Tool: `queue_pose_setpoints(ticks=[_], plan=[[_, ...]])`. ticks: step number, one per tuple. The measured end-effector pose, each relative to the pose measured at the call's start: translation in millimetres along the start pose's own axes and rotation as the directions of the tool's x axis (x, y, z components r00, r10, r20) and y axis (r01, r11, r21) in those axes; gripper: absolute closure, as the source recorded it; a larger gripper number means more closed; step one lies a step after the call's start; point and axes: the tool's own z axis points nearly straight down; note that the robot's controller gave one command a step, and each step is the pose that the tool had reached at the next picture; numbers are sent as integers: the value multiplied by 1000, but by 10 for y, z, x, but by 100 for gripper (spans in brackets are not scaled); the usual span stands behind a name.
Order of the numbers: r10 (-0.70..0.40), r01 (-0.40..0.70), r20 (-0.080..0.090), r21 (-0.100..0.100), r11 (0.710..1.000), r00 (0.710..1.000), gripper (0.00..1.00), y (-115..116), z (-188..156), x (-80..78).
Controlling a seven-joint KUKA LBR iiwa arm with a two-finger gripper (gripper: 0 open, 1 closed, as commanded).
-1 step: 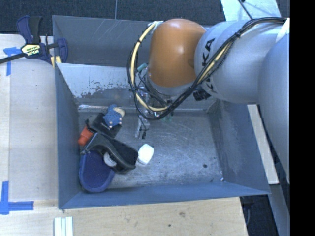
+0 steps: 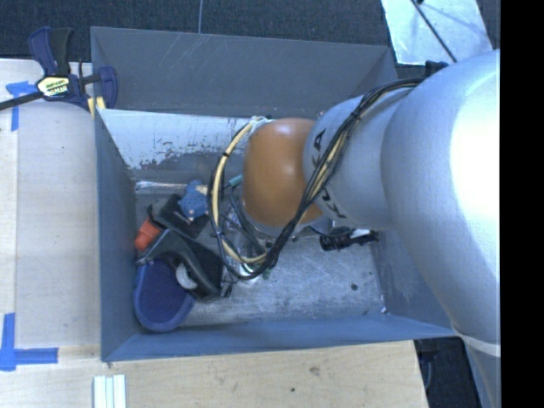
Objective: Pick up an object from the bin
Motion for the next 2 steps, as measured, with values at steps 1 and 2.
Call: queue_pose_setpoints(ticks=[1, 2], plan=[[217, -217, 9, -3, 976, 976, 0, -26, 43, 219], [-37, 38, -25, 14, 999, 999, 0, 309, 84, -531]])
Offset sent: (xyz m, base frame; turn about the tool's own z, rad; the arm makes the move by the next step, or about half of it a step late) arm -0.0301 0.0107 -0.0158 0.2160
